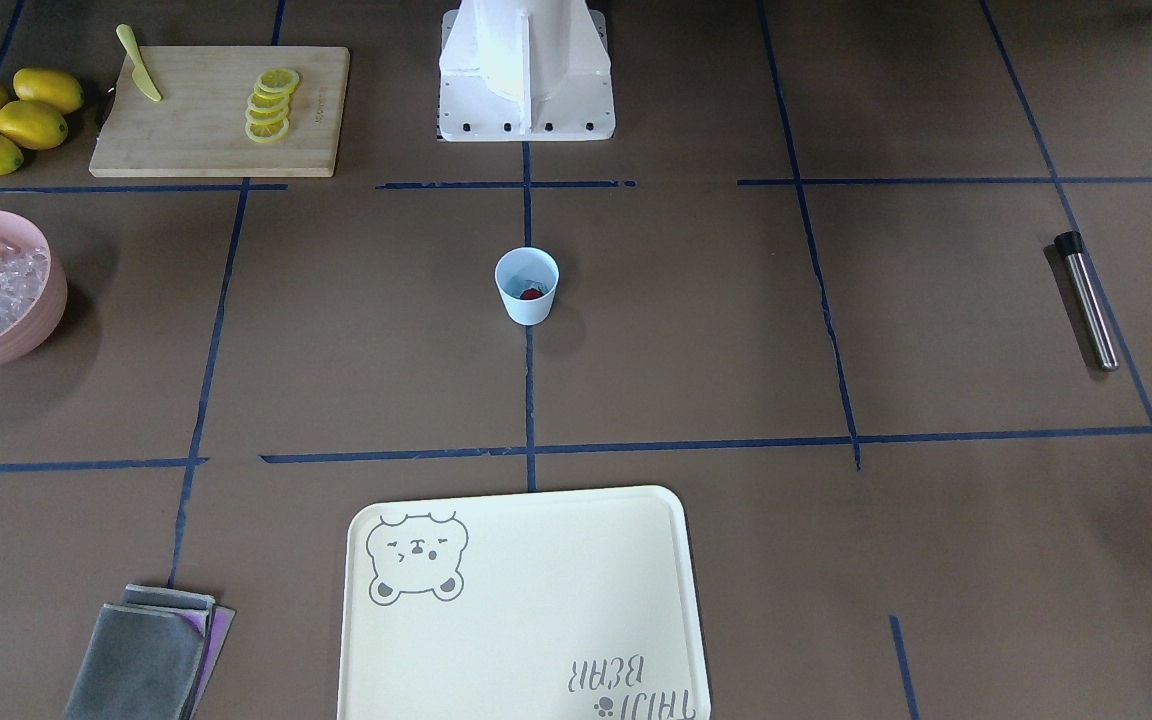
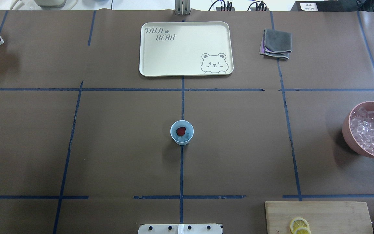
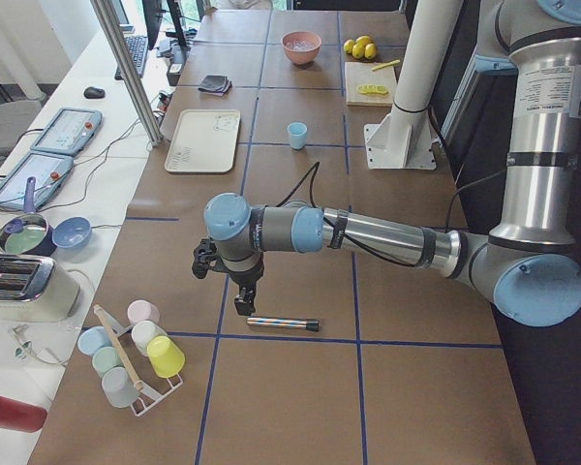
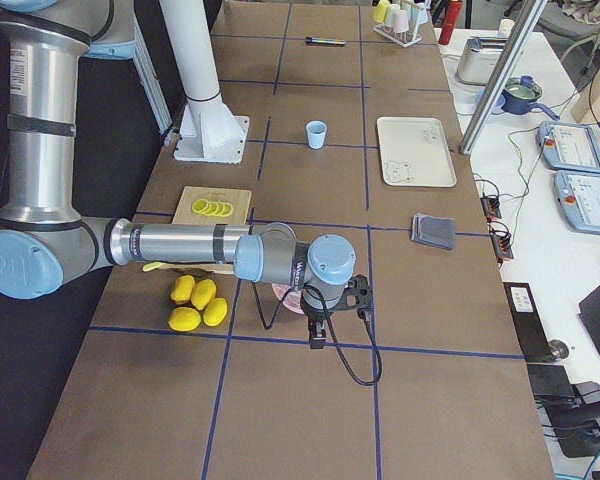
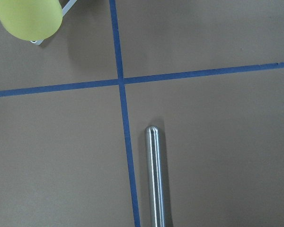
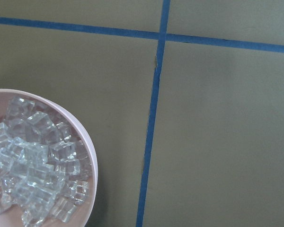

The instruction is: Mash ice and strawberries in cup

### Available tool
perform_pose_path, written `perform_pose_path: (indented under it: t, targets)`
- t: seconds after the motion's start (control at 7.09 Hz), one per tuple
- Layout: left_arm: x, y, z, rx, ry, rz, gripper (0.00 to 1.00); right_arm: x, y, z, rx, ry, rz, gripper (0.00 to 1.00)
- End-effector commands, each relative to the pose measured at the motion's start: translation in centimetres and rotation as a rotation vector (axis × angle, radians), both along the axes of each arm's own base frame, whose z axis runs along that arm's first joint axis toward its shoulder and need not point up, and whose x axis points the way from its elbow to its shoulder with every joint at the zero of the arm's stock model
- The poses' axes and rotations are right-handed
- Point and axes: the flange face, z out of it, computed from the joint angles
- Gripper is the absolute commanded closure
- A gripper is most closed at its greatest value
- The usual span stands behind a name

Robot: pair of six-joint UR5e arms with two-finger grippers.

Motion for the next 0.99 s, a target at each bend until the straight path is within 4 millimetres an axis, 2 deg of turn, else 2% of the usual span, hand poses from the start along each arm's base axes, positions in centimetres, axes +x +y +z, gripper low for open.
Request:
perform_pose_path:
  t: [0.0, 0.28, 0.56, 0.85]
  targets:
    - [-0.1, 0.5, 1.4, -0.022, 0.003, 0.0, 0.0, 0.1, -0.3, -0.2, 0.006, 0.011, 0.0, 0.0]
    - [-0.5, 0.6, 1.5, 0.014, 0.001, 0.024, 0.0, 0.1, -0.4, -0.2, 0.005, 0.011, 0.001, 0.0]
    - [-0.8, 1.6, 2.6, 0.031, 0.006, 0.056, 0.0, 0.1, -0.5, -0.3, 0.007, 0.013, 0.001, 0.0]
    - [-2.0, 2.4, 3.3, 0.021, 0.009, 0.034, 0.0, 0.1, -0.6, -0.3, 0.007, 0.013, 0.001, 0.0]
